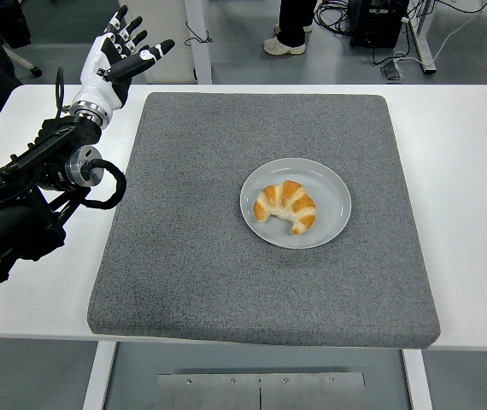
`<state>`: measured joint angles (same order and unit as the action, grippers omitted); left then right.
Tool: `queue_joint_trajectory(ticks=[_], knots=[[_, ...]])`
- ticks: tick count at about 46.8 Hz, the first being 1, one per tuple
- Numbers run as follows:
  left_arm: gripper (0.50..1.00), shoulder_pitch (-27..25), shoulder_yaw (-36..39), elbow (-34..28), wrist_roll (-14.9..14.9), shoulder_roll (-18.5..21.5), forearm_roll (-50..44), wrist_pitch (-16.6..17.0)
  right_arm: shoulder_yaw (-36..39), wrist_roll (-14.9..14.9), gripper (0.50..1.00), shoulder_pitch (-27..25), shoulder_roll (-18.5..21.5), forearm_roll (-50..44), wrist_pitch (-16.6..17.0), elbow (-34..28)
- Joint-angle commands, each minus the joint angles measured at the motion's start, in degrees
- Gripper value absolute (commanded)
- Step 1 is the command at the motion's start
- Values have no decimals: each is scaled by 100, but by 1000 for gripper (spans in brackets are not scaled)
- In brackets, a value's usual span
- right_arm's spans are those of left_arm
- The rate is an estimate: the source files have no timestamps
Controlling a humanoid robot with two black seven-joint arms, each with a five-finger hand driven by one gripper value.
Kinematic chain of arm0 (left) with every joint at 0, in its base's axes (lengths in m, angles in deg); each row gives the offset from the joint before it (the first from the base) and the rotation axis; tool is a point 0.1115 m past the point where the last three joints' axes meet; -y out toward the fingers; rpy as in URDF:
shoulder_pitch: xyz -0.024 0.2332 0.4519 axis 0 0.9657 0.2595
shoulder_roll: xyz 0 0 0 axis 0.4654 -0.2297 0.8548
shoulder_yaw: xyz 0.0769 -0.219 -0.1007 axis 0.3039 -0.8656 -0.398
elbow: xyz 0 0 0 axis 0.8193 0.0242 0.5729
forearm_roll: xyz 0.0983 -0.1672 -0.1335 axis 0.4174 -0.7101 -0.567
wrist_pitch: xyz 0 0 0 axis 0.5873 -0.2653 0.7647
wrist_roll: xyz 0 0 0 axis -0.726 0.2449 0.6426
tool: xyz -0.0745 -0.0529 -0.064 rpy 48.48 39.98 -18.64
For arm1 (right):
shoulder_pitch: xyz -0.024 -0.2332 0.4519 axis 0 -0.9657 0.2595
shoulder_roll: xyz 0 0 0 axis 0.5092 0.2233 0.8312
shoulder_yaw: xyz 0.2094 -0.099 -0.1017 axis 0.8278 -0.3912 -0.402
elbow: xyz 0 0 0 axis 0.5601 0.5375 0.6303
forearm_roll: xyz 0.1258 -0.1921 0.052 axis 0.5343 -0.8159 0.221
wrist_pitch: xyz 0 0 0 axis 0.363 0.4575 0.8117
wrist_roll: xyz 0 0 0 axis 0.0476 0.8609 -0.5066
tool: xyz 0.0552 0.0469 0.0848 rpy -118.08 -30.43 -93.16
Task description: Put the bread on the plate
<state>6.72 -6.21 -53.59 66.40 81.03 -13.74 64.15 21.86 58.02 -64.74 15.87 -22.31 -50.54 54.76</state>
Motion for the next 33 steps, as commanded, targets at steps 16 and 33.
queue_joint_trajectory(ticks=[16,33], knots=[[960,0,-503,1417,198,-874,-578,-862,27,-4,1000,34,0,0,22,70],[964,-36,-670,1672,172,-821,-913,-1144,18,-4,1000,25,0,9,39,70]])
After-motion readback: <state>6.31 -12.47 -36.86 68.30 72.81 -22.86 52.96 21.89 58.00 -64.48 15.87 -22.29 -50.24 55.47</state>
